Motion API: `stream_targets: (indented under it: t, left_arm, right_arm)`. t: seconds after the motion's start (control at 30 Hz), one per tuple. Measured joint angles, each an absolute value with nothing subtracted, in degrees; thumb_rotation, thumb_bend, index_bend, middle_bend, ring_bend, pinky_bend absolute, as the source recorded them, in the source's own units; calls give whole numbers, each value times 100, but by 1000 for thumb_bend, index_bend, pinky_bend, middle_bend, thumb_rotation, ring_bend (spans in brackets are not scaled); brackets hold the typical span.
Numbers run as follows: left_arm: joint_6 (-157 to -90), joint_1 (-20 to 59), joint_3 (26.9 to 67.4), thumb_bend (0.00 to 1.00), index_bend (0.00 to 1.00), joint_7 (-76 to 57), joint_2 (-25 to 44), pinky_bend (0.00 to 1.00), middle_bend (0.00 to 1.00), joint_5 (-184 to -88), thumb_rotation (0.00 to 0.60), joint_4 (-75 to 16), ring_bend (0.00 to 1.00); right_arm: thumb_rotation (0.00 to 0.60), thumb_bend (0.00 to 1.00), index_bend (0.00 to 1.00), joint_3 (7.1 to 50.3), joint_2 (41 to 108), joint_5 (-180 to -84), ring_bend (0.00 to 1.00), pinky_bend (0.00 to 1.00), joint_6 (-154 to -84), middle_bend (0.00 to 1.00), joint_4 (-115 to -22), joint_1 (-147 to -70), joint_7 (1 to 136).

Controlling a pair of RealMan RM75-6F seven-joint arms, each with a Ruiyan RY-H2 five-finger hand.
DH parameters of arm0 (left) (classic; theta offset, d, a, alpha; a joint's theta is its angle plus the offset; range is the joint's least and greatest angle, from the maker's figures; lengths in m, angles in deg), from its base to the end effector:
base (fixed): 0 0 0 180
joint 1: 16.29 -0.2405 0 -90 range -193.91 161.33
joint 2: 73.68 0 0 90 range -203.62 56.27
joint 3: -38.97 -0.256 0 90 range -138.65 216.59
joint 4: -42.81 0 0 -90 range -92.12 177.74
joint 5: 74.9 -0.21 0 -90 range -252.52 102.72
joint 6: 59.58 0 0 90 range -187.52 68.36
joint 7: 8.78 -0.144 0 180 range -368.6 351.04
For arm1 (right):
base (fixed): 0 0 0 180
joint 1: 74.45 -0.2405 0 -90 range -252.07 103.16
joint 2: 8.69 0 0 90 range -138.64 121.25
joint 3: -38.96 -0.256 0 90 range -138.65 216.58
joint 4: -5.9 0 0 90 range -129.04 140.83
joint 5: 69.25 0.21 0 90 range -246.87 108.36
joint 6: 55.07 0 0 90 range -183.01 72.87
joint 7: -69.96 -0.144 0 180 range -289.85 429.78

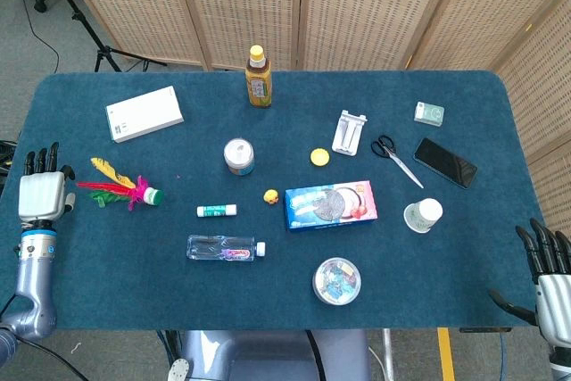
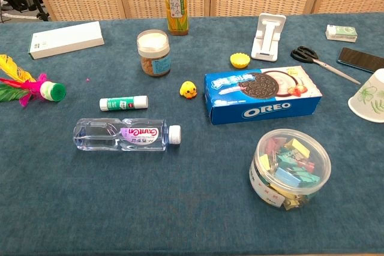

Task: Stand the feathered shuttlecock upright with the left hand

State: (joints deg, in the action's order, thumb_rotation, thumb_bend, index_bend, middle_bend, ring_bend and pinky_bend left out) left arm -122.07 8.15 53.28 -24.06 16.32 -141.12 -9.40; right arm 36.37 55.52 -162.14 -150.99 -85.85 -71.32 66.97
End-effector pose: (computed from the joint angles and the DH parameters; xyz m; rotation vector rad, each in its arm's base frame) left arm -0.3584 0.3380 0.0882 -1.3400 -0.7490 -0.5337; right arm -0.3083 -0.1351 0.1767 1.2943 -0.8343 1.0120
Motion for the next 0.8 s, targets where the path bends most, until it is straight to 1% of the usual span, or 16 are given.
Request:
stream_targets:
  t: [0.57, 0.8]
  left_arm:
    - [-11893, 1101, 5333, 335, 512, -2215, 2085, 0, 0, -14027, 600, -151, 0]
    - [-11819, 1214, 5356, 371, 554, -2041, 2212, 0, 0, -14045, 600, 58, 0]
  right_arm:
    - [600, 0, 0, 3606, 5569, -16132, 0, 0, -15079, 0, -8557, -7139, 6712]
    - [600, 0, 0, 3588, 5590, -16084, 0, 0, -15052, 0, -8555, -7148, 6760]
